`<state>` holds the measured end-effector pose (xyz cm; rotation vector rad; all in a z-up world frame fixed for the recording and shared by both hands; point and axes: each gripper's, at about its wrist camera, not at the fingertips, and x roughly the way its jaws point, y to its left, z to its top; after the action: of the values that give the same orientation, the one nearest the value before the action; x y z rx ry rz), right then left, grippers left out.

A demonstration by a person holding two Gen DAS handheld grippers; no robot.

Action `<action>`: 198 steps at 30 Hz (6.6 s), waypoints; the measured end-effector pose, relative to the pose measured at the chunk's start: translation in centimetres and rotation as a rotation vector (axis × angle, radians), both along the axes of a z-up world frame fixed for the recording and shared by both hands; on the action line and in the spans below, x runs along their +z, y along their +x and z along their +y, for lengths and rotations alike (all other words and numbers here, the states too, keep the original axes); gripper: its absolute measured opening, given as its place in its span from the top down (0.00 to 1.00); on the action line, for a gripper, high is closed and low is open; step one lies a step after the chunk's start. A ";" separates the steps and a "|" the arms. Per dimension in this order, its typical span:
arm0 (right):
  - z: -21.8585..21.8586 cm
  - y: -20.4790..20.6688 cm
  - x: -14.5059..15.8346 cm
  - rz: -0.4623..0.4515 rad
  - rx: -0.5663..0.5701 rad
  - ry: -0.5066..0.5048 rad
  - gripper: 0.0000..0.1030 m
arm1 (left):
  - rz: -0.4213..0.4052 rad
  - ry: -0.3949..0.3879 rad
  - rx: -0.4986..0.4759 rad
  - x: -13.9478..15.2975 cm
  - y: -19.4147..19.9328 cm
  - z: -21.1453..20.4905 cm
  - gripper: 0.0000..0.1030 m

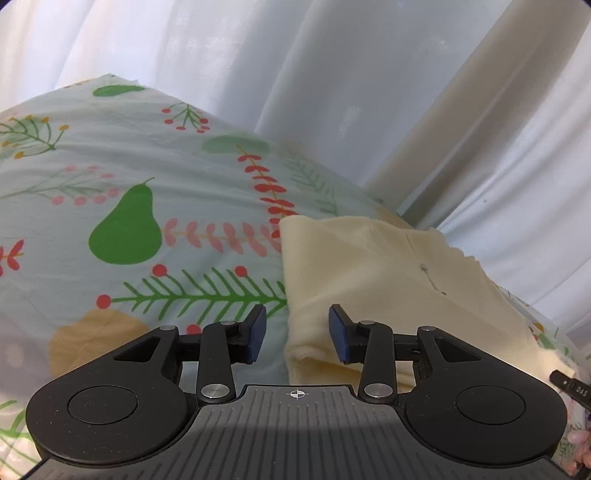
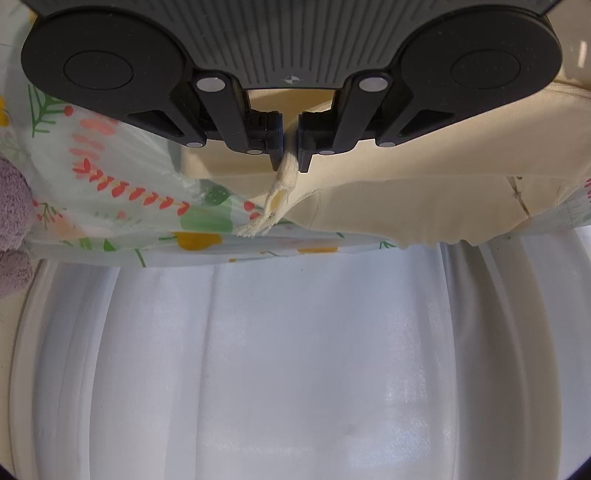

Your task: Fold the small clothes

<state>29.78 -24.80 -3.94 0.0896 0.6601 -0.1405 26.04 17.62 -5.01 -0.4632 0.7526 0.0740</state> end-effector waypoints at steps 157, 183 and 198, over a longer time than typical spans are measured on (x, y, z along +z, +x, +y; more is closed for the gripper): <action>-3.5 -13.8 -1.0 0.170 0.299 0.080 0.66 | 0.117 0.092 -0.379 0.3 -6.8 -2.0 0.59; -1.7 -7.4 4.8 -0.086 0.255 -0.082 0.94 | -0.145 0.161 -0.321 7.3 -0.9 -2.6 0.92; -1.9 -2.3 0.4 0.073 0.275 -0.066 0.87 | -0.009 0.173 -0.403 0.9 2.4 -3.5 0.74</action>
<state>27.48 -26.73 -3.52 -0.0708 0.7335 0.0999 28.44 14.14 -4.09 -0.1414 0.8103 -0.2381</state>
